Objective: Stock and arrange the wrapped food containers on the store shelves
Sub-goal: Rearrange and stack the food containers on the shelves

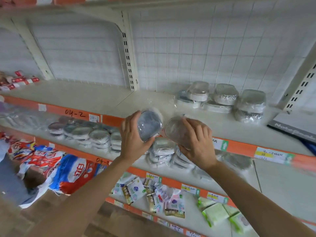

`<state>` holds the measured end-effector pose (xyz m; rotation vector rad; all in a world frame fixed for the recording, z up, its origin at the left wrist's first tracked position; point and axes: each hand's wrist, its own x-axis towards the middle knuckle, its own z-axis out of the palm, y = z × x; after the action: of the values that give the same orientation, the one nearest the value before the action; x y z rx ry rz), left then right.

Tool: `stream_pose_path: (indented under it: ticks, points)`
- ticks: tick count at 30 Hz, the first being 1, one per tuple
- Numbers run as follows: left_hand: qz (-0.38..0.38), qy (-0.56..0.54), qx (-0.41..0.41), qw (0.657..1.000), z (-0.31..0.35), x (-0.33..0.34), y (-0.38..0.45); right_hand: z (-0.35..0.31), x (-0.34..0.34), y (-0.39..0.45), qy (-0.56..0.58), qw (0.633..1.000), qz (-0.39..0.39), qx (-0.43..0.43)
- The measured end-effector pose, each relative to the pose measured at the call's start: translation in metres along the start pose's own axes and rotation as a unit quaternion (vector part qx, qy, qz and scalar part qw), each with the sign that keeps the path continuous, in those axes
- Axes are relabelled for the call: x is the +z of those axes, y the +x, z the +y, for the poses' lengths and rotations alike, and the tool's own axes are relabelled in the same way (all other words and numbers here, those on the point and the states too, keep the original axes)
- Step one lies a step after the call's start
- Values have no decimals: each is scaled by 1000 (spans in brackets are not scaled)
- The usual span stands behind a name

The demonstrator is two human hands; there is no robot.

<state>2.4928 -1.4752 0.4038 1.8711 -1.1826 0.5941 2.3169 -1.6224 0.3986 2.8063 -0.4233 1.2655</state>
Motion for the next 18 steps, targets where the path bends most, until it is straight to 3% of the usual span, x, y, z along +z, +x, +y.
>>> stream_pose_path:
  ticks: [4, 8, 10, 13, 18]
  points:
    - [-118, 33, 61, 991, -6, 8, -58, 0, -4, -71, -71, 991, -110, -33]
    - [-318, 71, 89, 941, 6, 35, -112, 8, -7, -140, -104, 967, -228, -43]
    - [-413, 96, 78, 902, 15, 55, -133, 12, -7, -164, -105, 949, -298, 8]
    - [-479, 115, 30, 870, 29, 85, -154, 30, -4, -192, -119, 901, -393, 139]
    - [-484, 54, -43, 872, 50, 147, -164, 87, 8, -229, -149, 871, -352, 309]
